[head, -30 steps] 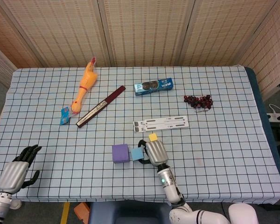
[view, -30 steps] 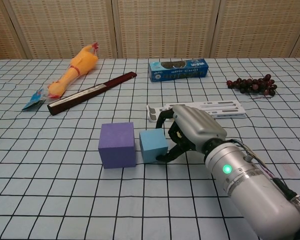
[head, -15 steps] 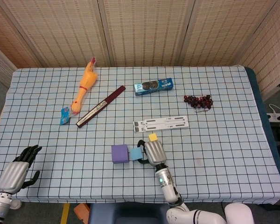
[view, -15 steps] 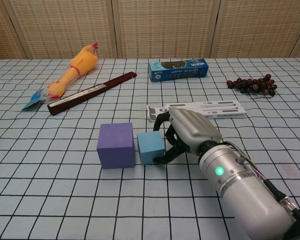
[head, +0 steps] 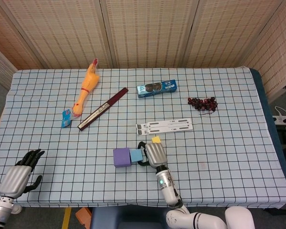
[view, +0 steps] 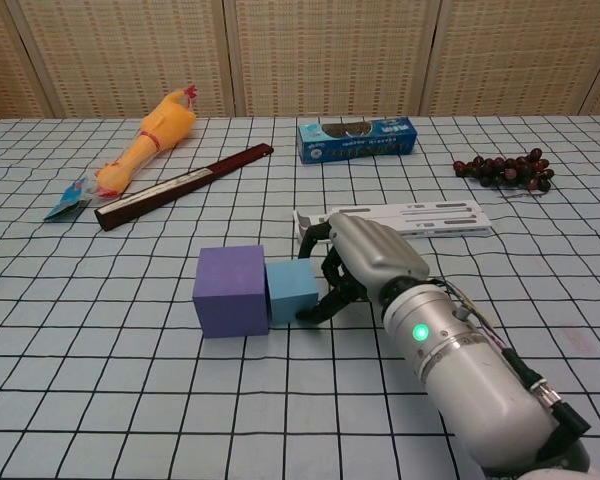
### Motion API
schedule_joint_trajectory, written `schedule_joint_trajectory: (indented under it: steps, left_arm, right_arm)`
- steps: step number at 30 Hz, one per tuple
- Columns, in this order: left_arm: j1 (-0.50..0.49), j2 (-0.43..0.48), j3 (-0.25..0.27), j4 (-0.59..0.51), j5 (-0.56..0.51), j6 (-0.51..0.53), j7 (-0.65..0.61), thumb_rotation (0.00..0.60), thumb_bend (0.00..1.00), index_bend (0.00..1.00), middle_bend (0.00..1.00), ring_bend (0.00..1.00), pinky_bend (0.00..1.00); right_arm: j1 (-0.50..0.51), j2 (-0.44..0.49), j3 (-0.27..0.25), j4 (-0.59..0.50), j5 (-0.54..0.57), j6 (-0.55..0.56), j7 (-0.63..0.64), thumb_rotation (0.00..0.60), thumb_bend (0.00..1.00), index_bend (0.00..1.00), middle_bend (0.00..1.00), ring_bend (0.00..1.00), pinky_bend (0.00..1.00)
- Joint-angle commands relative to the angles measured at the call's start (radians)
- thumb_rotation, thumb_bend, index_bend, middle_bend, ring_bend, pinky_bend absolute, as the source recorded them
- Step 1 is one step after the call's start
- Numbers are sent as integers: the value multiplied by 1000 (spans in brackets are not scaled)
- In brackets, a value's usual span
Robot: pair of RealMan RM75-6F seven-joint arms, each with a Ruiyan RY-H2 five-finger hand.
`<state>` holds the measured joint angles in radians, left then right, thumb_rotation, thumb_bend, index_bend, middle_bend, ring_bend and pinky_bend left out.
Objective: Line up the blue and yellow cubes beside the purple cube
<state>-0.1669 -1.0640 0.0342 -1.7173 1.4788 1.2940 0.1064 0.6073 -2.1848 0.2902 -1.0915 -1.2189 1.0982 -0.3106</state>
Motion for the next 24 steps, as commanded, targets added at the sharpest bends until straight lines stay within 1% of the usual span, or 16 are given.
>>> schedule_joint_trajectory:
  steps: [1, 6, 9, 14, 19, 20, 24]
  left_arm:
    - [-1, 0, 1, 0, 1, -1, 1, 600, 452, 0, 0, 0, 281]
    - [-1, 0, 2, -1, 1, -2, 4, 600, 451, 0, 0, 0, 281]
    - [-1, 0, 2, -1, 1, -1, 3, 600, 451, 0, 0, 0, 282]
    - [-1, 1, 3, -2, 1, -2, 3, 600, 452, 0, 0, 0, 282]
    - [-2, 0, 4, -2, 2, -3, 5, 600, 451, 0, 0, 0, 282]
    - [-2, 0, 4, -2, 2, -3, 6, 600, 451, 0, 0, 0, 282]
    - [-2, 0, 3, -3, -1, -3, 8, 600, 451, 0, 0, 0, 283]
  right_arm:
    - [1, -2, -2, 1, 0, 0, 2, 600, 0, 643, 906, 973, 987]
    - [4, -5, -6, 8, -2, 1, 7, 600, 0, 642, 906, 973, 987]
    - [4, -2, -11, 9, -4, 0, 9, 600, 0, 599, 906, 973, 987]
    - [0, 16, -29, -4, -10, -12, 16, 600, 0, 410, 906, 973, 987]
    - [-6, 54, -47, -47, -14, -21, -3, 600, 0, 250, 906, 973, 987]
    - [-8, 64, -50, -61, -13, -21, -10, 600, 0, 226, 906, 973, 987]
    - [-16, 116, -57, -135, -2, -26, -54, 600, 0, 185, 906, 973, 987]
